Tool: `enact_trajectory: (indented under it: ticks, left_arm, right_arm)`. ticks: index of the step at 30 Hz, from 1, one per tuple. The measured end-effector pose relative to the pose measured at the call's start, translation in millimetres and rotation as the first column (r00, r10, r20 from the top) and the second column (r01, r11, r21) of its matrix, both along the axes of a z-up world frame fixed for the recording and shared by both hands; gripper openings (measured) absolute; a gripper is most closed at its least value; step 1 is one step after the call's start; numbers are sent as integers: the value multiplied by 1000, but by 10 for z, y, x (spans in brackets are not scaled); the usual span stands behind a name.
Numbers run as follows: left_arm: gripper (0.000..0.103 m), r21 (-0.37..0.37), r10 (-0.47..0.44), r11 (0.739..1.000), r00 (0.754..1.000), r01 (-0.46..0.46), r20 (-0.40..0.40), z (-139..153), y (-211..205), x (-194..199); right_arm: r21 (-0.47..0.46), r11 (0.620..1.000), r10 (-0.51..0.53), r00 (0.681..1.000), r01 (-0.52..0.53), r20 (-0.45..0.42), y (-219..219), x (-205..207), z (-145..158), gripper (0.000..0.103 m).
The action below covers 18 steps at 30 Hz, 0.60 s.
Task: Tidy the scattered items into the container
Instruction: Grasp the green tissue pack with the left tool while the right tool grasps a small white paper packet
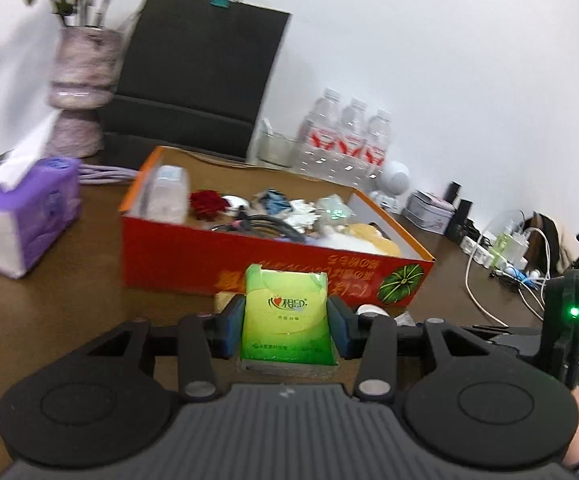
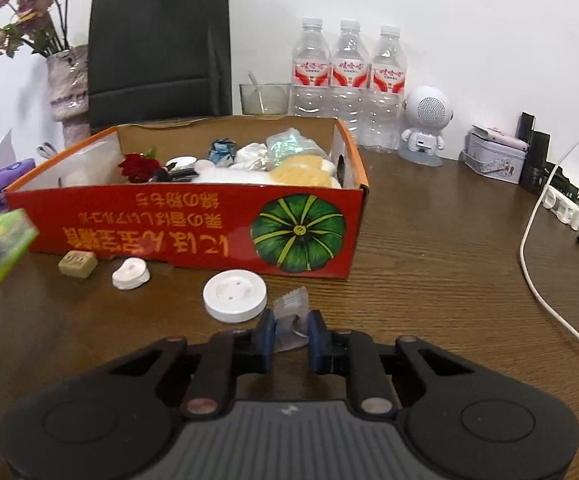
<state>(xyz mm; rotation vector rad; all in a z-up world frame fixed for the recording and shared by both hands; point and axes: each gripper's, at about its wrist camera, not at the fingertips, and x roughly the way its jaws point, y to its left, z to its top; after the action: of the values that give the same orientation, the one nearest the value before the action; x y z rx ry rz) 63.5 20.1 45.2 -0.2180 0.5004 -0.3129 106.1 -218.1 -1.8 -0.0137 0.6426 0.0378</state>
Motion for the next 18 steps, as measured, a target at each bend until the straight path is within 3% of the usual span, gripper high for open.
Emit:
enact_trajectory:
  ticks: [4, 9, 12, 18]
  left_arm:
    - [44, 61, 47, 997, 999, -49, 26, 56, 30, -324]
    - [45, 139, 142, 979, 987, -151, 74, 119, 40, -685]
    - [45, 140, 181, 972, 981, -190, 73, 85, 34, -882]
    - [45, 154, 173, 971, 983, -182, 68, 23, -40, -1265]
  right_arm:
    - [47, 999, 3, 1000, -4, 20, 32, -293, 80, 16]
    - [244, 965, 71, 993, -93, 97, 96, -999, 253, 16]
    - [271, 952, 103, 983, -142, 155, 146, -1376, 307, 16]
    - [282, 937, 149, 967, -205, 204, 232, -1865, 313, 16]
